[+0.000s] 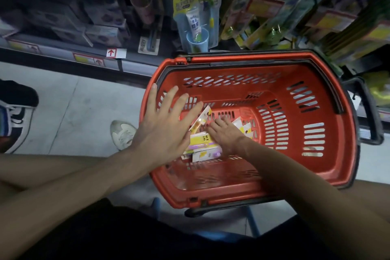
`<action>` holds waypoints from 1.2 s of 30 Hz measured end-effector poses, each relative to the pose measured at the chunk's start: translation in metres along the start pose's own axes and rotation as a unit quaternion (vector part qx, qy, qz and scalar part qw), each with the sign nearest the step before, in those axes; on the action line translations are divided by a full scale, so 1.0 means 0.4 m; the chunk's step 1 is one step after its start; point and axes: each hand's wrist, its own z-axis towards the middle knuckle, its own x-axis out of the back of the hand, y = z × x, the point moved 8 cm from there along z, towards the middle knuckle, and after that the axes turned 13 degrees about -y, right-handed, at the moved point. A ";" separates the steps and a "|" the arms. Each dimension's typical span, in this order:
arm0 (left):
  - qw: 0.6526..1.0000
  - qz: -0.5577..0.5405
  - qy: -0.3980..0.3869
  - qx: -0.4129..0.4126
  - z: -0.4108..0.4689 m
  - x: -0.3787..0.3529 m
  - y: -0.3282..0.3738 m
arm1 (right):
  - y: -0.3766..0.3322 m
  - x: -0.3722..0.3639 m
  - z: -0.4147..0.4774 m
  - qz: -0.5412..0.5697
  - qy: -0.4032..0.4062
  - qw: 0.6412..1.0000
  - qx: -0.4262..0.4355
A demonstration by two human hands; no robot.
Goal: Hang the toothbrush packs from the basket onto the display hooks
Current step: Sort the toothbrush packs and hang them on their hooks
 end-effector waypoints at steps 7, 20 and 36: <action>1.000 -0.008 -0.020 -0.001 -0.006 -0.005 0.003 | -0.008 -0.013 -0.021 0.074 0.014 0.996 0.055; 0.998 -0.041 -0.017 -0.032 0.049 -0.011 -0.035 | 0.047 0.063 -0.029 0.121 0.049 0.991 0.032; 0.998 -0.036 0.022 -0.039 0.162 0.006 -0.126 | 0.289 0.207 -0.318 0.253 0.170 0.952 -0.033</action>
